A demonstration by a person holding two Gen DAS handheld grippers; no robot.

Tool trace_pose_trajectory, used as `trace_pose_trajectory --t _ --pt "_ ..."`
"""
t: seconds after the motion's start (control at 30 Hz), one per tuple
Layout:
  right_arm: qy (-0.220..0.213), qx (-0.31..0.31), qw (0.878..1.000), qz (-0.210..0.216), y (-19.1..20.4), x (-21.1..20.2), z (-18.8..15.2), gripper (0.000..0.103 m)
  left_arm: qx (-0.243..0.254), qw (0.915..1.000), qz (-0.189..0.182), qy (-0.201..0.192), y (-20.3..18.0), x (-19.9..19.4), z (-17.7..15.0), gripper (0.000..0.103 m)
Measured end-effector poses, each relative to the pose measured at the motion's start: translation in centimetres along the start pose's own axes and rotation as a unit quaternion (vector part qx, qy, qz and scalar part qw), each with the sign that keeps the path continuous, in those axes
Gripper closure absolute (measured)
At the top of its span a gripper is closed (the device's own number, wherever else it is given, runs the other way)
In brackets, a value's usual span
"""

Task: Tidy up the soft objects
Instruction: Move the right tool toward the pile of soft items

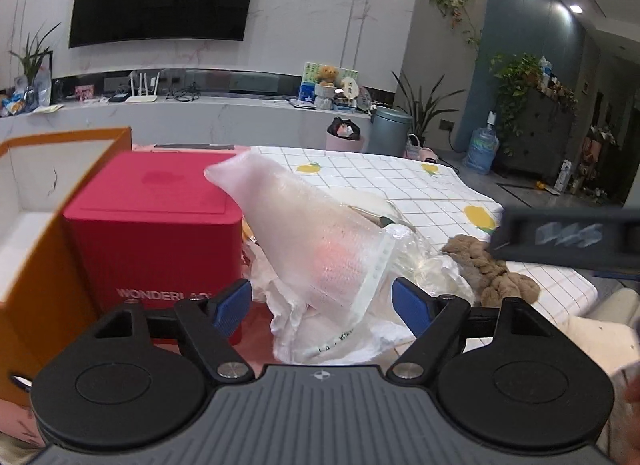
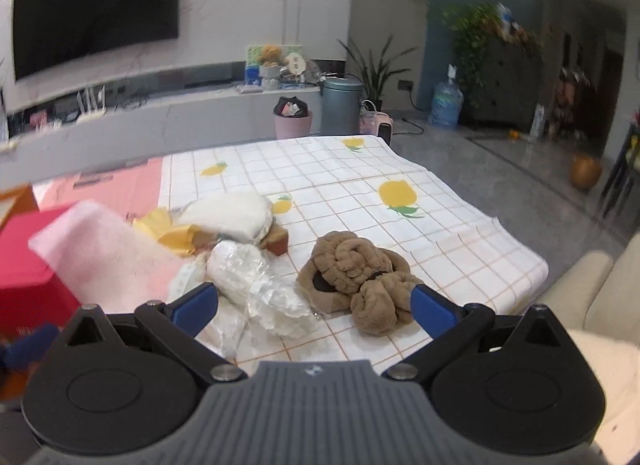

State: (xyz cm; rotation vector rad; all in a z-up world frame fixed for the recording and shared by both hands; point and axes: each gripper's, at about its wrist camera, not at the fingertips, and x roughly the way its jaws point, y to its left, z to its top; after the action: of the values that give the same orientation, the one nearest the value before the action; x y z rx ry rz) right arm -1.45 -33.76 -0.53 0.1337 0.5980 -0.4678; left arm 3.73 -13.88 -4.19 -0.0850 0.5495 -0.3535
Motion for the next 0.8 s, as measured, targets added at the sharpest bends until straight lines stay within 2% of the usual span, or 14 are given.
trace_pose_trajectory --t 0.2,0.3,0.47,0.53,0.6,0.67,0.73,0.77,0.8 --pt "0.017 0.056 0.998 0.013 -1.8 0.7 0.2 0.003 -0.040 0.9990 0.009 -0.018 -0.1 1.6 0.7 0.009" --pt "0.026 0.056 0.998 0.019 -1.7 1.4 0.1 0.003 -0.061 0.9962 0.049 -0.038 -0.5 2.4 0.9 0.012" --pt "0.027 0.046 0.998 0.025 -1.4 1.4 -0.1 0.003 -0.106 0.9912 0.067 -0.044 -0.8 3.1 1.3 0.014" --pt "0.028 0.048 0.998 0.026 -1.4 1.4 -0.1 0.003 -0.112 0.9885 0.086 -0.054 -1.1 3.0 1.4 0.027" --pt "0.030 0.052 0.998 0.033 -1.6 1.4 -0.1 0.003 -0.123 0.9867 0.089 -0.056 -1.2 2.8 1.0 0.059" --pt "0.027 0.056 0.997 0.037 -1.8 1.3 -0.1 0.003 -0.141 0.9866 0.069 -0.046 -0.7 2.7 0.7 0.073" --pt "0.027 0.055 0.997 0.036 -1.8 1.3 -0.1 0.003 -0.144 0.9869 0.058 -0.042 -0.3 2.6 0.6 0.082" --pt "0.027 0.053 0.998 0.036 -1.7 1.4 -0.2 0.003 -0.139 0.9875 0.059 -0.044 -0.3 2.2 0.5 0.096" --pt "0.028 0.051 0.998 0.036 -1.7 1.4 -0.2 0.003 -0.131 0.9884 0.063 -0.045 -0.3 2.0 0.5 0.102"
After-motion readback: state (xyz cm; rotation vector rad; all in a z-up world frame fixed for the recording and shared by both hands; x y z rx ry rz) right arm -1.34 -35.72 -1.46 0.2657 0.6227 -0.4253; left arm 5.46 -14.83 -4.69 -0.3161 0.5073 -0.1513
